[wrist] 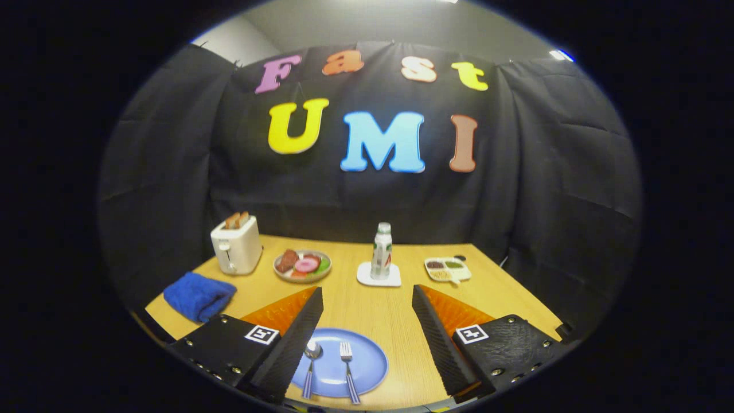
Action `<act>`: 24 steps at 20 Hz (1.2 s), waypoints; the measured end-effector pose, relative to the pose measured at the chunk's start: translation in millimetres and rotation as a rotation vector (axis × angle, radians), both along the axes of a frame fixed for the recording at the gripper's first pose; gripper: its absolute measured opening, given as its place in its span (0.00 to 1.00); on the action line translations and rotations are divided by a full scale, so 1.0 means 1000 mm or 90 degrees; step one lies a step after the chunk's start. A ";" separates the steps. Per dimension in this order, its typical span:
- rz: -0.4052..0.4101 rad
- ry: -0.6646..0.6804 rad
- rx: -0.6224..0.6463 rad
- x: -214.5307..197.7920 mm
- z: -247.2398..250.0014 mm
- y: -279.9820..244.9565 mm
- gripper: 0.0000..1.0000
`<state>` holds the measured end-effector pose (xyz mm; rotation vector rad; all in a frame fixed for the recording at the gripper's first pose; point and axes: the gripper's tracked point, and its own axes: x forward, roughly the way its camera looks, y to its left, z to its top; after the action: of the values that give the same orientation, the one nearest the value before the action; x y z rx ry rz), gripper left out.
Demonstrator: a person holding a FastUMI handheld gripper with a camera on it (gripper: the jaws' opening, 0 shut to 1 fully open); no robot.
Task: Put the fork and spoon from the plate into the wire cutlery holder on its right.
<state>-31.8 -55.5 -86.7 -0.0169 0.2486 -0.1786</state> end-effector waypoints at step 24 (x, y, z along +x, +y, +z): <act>0.144 0.574 -0.069 -0.019 -0.181 0.023 0.27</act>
<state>-50.6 -32.4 -267.7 -0.2351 1.1308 0.0538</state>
